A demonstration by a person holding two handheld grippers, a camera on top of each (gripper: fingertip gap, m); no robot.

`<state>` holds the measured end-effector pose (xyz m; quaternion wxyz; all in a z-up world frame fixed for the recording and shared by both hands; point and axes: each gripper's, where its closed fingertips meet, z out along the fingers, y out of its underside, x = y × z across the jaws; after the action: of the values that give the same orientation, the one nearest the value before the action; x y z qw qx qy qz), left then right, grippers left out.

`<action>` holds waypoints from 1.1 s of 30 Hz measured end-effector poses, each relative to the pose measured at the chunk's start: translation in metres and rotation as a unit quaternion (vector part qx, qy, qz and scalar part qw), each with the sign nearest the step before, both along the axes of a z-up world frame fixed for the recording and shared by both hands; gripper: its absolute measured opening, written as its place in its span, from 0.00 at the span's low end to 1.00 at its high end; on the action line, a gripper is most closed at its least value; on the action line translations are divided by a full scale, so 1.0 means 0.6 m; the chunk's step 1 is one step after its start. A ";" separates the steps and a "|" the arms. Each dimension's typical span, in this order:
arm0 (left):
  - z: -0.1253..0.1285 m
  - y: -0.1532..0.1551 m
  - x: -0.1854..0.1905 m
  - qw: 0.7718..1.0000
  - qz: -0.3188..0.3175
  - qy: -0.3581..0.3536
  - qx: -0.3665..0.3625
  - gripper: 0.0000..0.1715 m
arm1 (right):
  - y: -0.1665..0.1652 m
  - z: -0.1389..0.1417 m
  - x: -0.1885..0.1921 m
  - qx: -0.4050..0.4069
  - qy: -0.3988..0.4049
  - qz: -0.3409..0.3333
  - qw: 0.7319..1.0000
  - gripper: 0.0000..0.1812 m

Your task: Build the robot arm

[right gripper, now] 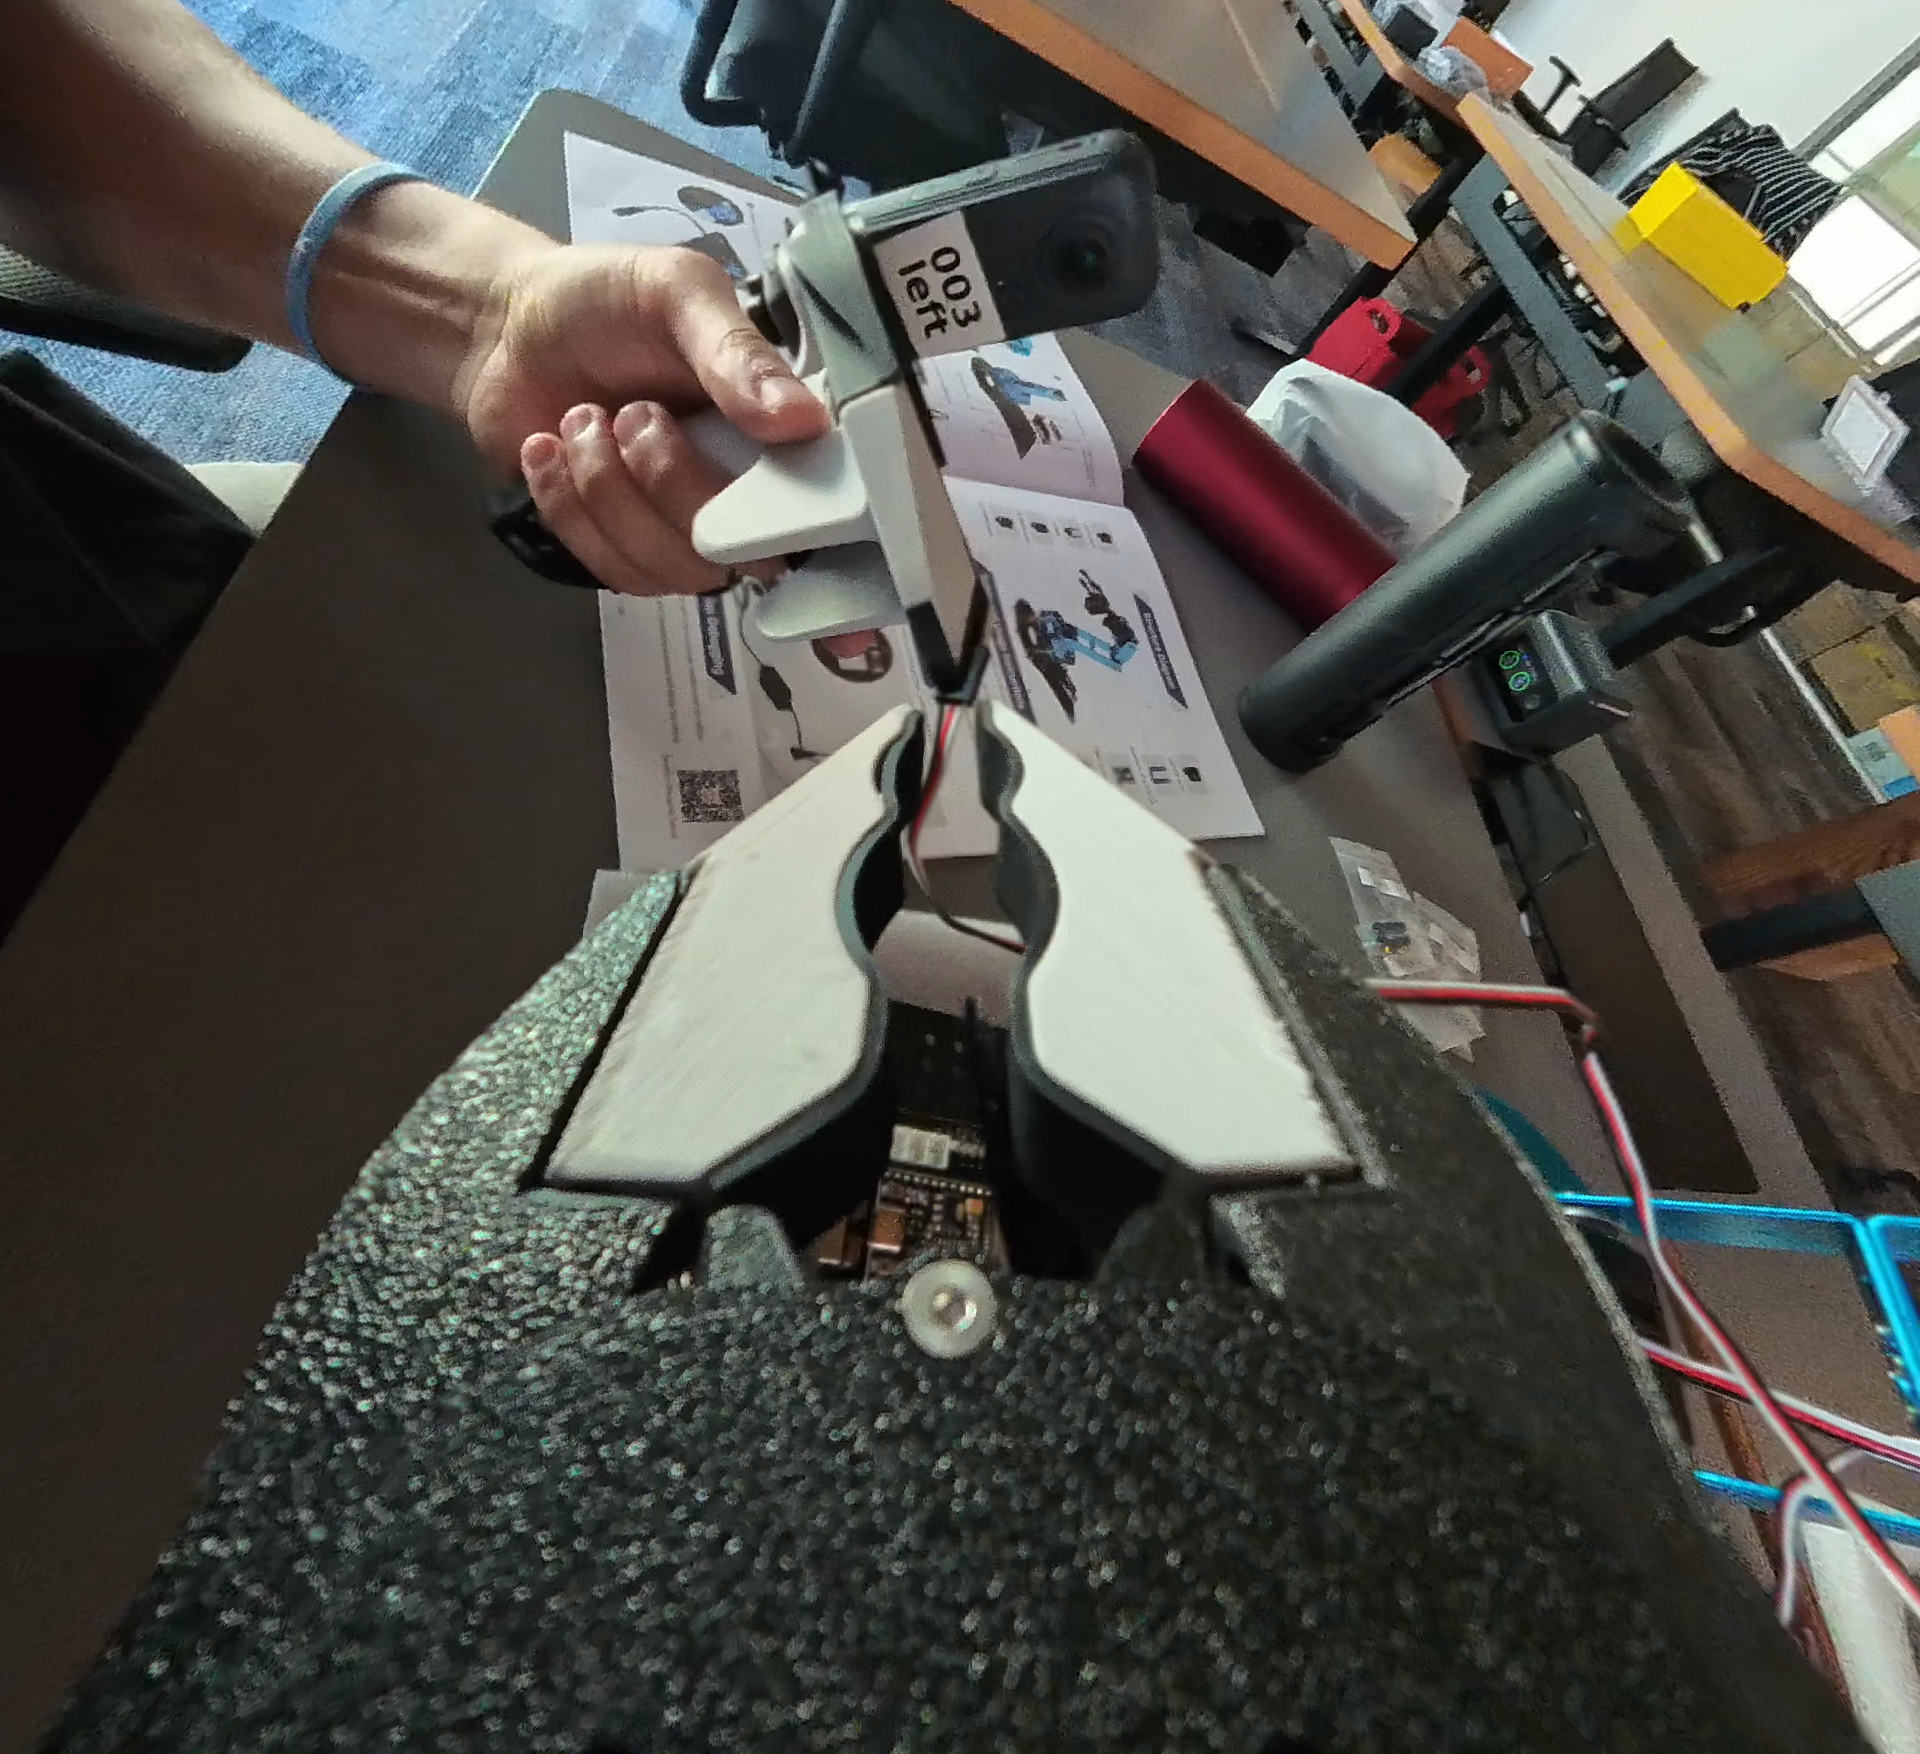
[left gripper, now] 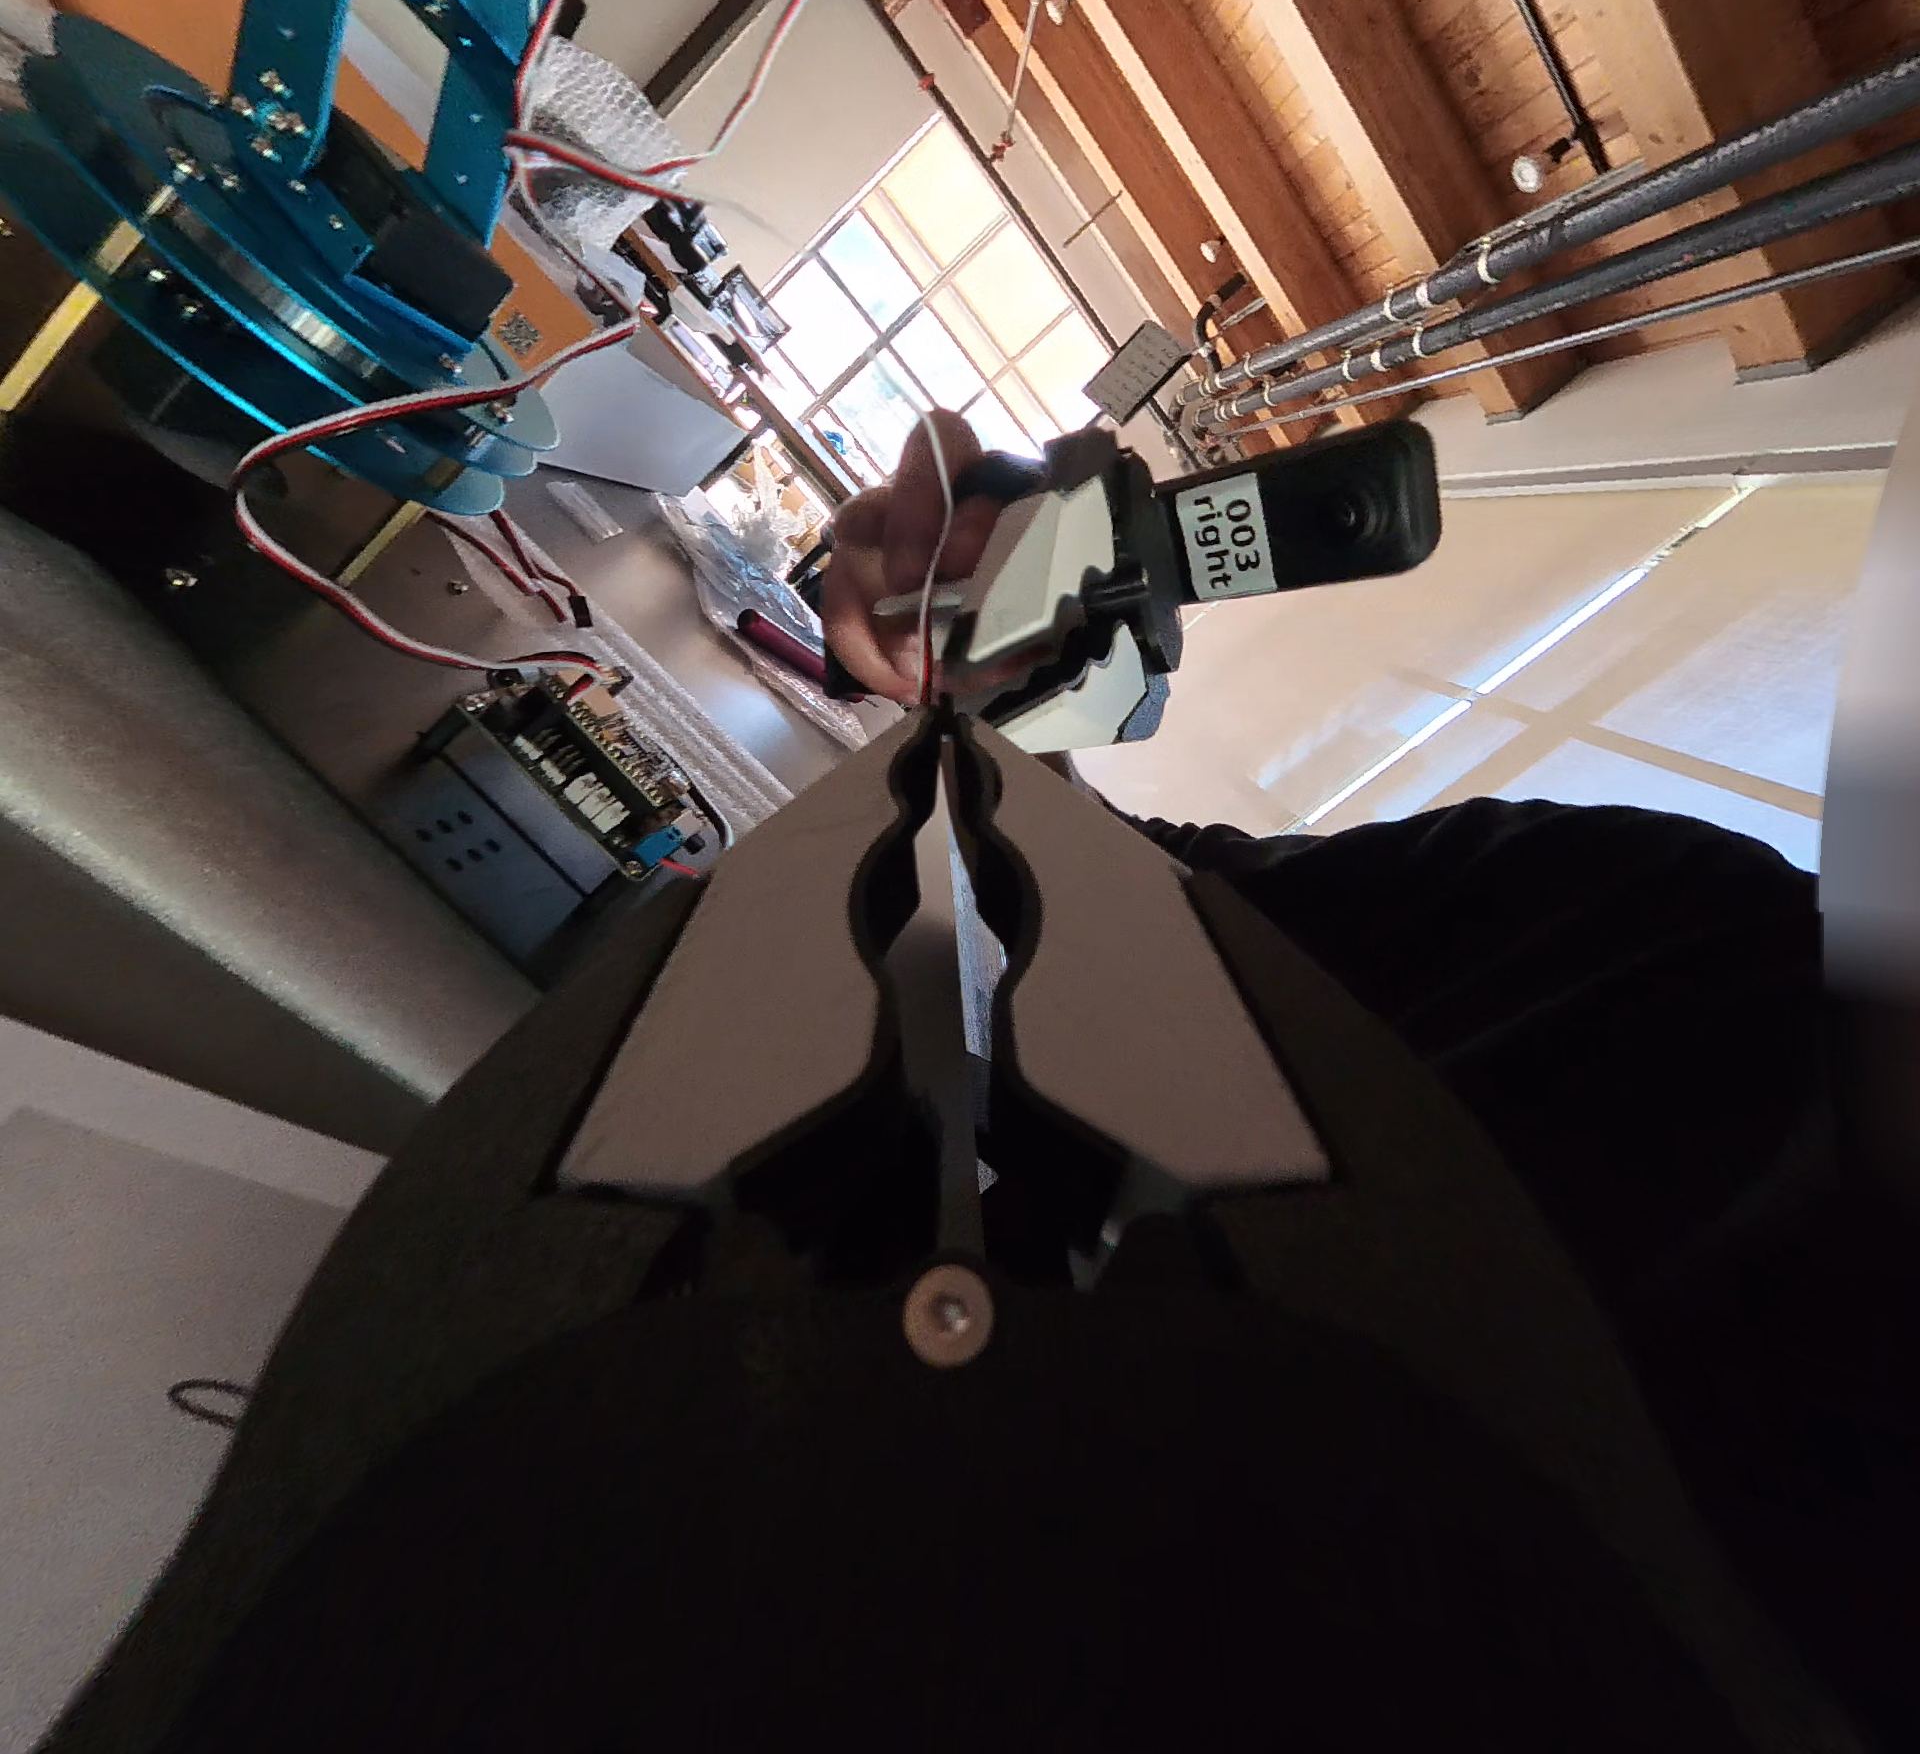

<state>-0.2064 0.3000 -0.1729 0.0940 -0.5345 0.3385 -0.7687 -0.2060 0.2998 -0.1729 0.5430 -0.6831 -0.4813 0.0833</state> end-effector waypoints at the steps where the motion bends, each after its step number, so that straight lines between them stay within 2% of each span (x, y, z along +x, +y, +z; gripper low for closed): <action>1: 0.002 -0.001 0.000 1.000 -0.001 -0.004 0.001 0.01 | 0.001 0.002 -0.001 0.003 0.002 0.000 1.000 0.07; 4: 0.008 0.001 0.003 1.000 0.002 -0.013 -0.019 0.00 | 0.008 0.007 -0.006 0.038 -0.008 -0.013 0.999 0.09; 7: 0.016 0.000 0.005 0.998 -0.001 -0.029 -0.056 0.00 | 0.018 0.000 -0.008 0.078 -0.045 -0.037 0.995 0.07; 9: 0.019 -0.001 0.005 0.996 -0.003 -0.040 -0.074 0.00 | 0.021 0.006 -0.005 0.096 -0.040 -0.047 0.993 0.04; 14: 0.025 -0.009 0.006 0.995 -0.009 -0.055 -0.077 0.00 | 0.012 0.012 -0.005 0.094 -0.012 -0.034 0.995 0.04; 23: 0.028 -0.011 0.010 0.995 0.018 -0.072 -0.065 0.00 | 0.006 0.018 -0.002 0.079 0.027 -0.033 0.996 0.04; 28: 0.022 -0.005 0.014 0.996 0.067 -0.063 -0.022 0.01 | 0.012 0.011 0.002 0.070 0.035 -0.047 0.996 0.04; 32: 0.009 0.000 0.013 0.993 0.101 -0.031 0.049 0.01 | 0.015 0.003 0.010 0.070 -0.036 -0.044 0.996 0.04; 33: 0.001 0.009 0.008 0.990 0.119 -0.012 0.071 0.07 | 0.022 0.004 0.026 0.072 -0.072 -0.054 0.993 0.04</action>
<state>-0.2014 0.3053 -0.1725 0.2266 -0.5531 0.3256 -0.7326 -0.1905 0.3133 -0.1703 0.5581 -0.6719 -0.4859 -0.0304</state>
